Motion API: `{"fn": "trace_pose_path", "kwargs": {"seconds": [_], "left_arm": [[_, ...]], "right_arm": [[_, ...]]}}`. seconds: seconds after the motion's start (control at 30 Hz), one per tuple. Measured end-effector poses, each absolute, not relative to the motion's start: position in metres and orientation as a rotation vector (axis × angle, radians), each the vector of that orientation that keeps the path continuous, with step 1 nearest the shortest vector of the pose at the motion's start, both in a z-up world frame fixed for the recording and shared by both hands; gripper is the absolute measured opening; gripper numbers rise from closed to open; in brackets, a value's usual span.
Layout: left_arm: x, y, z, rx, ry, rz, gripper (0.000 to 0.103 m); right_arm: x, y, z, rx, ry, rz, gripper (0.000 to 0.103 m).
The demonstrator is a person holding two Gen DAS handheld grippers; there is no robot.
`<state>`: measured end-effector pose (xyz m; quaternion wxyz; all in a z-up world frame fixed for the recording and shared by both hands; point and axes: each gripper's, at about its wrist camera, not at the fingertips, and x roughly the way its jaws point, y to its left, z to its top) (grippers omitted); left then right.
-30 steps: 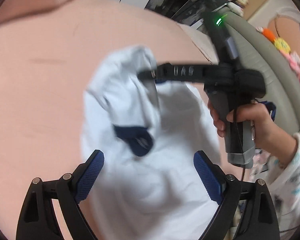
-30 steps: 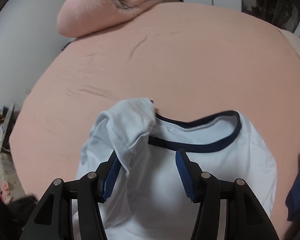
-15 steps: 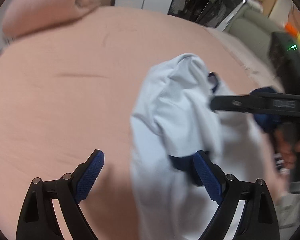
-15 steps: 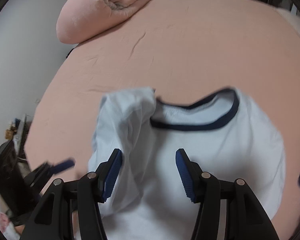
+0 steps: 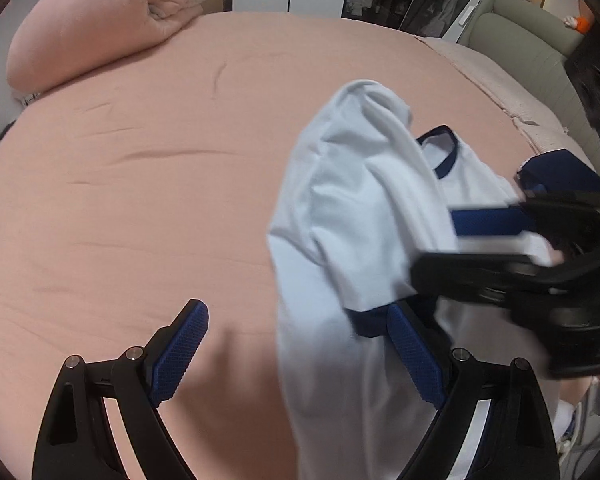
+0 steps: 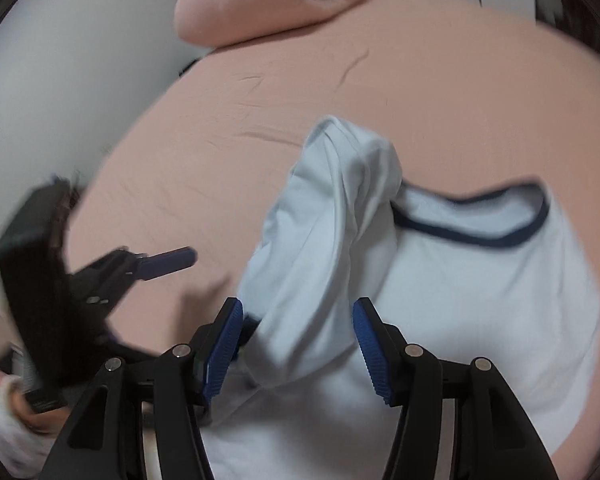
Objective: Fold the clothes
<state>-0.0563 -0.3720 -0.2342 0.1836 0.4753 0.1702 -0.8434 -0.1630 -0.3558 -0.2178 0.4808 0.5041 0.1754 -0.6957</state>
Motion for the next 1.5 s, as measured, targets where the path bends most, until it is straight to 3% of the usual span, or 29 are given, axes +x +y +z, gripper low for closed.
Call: {"fn": "trace_pose_path", "kwargs": {"seconds": [0.23,0.4,0.63,0.83,0.93,1.07,1.2,1.27,1.43,1.5], "left_arm": [[-0.051,-0.370,-0.230,1.348,0.509,-2.372,0.092],[-0.042,-0.382,-0.226,1.325,0.518,-2.328,0.092],[-0.044,-0.394,-0.230,1.319,0.575,-2.289,0.092],[-0.045,-0.394,-0.227,1.329,0.496,-2.317,0.092],[-0.047,-0.391,-0.220,1.316,0.436,-2.344,0.092],[-0.055,-0.391,-0.207,1.258,0.362,-2.378,0.092],[-0.052,-0.395,-0.193,1.165,0.413,-2.459,0.091],[-0.049,-0.392,-0.191,1.154,0.421,-2.491,0.089],[-0.065,-0.357,-0.197,1.214,0.411,-2.525,0.083],[-0.068,-0.343,-0.200,1.239,0.375,-2.543,0.083]], "right_arm": [[-0.165,-0.369,-0.225,1.011,0.863,-1.897,0.057],[-0.196,-0.354,-0.239,1.128,0.819,-1.934,0.057],[-0.210,-0.344,-0.236,1.049,0.921,-2.024,0.057],[-0.226,-0.338,-0.239,1.042,0.973,-2.071,0.057],[-0.234,-0.337,-0.242,1.100,0.892,-2.073,0.057],[-0.253,-0.324,-0.233,1.186,0.610,-2.054,0.057],[-0.274,-0.297,-0.220,1.304,0.108,-1.939,0.057],[-0.280,-0.287,-0.217,1.331,-0.048,-1.895,0.057],[-0.286,-0.276,-0.213,1.347,-0.227,-1.815,0.057],[-0.268,-0.275,-0.212,1.337,-0.194,-1.794,0.057]]}}
